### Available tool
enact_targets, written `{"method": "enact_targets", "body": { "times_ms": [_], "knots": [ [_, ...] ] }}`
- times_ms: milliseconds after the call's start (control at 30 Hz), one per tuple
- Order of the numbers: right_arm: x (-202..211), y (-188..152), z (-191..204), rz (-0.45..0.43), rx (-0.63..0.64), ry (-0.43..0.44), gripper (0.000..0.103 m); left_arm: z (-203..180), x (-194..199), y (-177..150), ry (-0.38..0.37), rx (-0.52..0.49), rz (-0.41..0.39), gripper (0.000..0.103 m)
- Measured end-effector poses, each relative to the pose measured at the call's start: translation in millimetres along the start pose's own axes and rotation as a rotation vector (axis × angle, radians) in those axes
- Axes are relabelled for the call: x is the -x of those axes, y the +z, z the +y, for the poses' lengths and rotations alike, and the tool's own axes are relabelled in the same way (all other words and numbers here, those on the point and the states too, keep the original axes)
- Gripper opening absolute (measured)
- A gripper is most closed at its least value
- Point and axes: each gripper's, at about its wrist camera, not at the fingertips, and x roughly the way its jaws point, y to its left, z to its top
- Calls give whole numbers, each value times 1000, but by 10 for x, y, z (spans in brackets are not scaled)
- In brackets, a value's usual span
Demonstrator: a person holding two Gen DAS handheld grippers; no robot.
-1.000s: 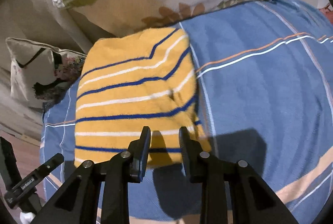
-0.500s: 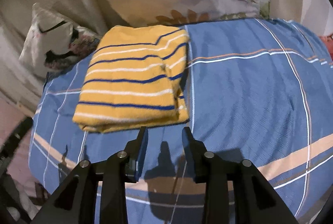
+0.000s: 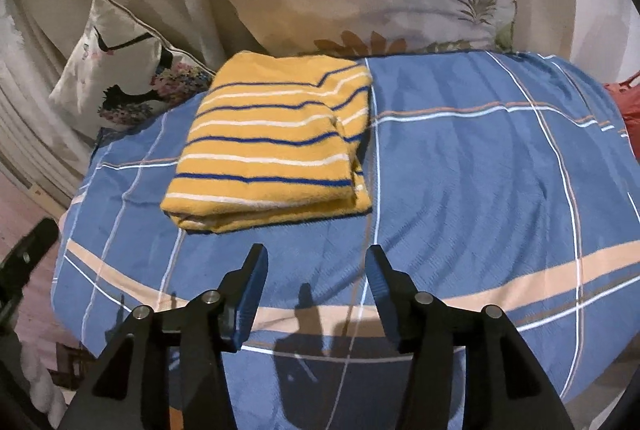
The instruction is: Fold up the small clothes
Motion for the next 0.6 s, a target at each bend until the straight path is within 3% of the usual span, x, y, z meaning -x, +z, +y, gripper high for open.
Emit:
{"method": "enact_targets", "body": {
  "times_ms": [233,600],
  "knots": [
    [-128,-117,-53,48,-21,-83,56,-90,-299,-267,-96,-35,163,100],
    [-303,-201,-40,87,-18,-169,57,-73,-653,-381,-180,-23,303,100]
  ]
}}
